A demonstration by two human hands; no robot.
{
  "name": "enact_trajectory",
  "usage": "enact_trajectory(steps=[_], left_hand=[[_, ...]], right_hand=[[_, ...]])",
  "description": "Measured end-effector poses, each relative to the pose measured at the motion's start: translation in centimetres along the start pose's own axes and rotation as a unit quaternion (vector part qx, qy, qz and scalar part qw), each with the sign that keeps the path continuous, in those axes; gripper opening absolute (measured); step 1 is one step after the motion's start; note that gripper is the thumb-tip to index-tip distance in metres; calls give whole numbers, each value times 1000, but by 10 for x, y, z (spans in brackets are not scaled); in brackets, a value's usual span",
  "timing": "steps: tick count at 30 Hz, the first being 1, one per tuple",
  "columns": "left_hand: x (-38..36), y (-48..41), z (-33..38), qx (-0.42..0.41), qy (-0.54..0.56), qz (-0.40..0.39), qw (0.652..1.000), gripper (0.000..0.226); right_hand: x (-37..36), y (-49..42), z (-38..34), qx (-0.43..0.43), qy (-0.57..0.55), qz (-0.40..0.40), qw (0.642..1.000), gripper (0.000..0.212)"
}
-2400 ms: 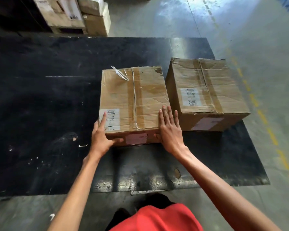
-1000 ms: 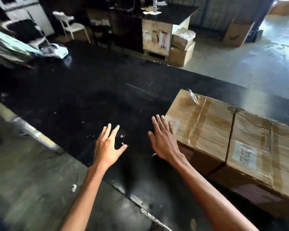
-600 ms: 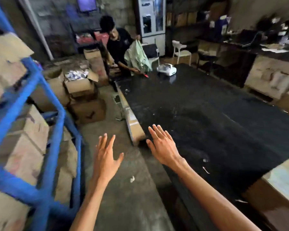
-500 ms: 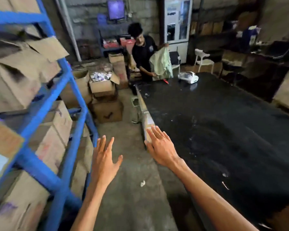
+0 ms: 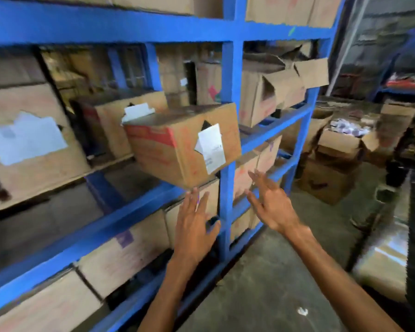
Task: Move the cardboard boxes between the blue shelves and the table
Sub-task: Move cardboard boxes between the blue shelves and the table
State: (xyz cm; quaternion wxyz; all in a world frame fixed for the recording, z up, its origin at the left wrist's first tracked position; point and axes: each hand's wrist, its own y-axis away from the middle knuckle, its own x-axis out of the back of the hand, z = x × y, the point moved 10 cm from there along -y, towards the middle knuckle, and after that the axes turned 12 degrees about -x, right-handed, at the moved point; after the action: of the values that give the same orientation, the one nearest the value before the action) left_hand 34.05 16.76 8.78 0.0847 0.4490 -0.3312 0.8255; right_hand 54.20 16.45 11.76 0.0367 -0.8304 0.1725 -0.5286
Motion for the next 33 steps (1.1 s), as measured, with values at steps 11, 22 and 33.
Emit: enact_trajectory(steps=[11, 22, 33], left_hand=[[37, 42, -64, 139, 17, 50, 989, 92], [33, -79, -93, 195, 147, 191, 951, 118], [19, -118, -120, 220, 228, 266, 910, 136]], right_hand=[[-44, -37, -78, 92, -26, -55, 994, 66], [-28, -177, -16, -36, -180, -31, 983, 103], [-86, -258, 1, -105, -403, -163, 894, 126]])
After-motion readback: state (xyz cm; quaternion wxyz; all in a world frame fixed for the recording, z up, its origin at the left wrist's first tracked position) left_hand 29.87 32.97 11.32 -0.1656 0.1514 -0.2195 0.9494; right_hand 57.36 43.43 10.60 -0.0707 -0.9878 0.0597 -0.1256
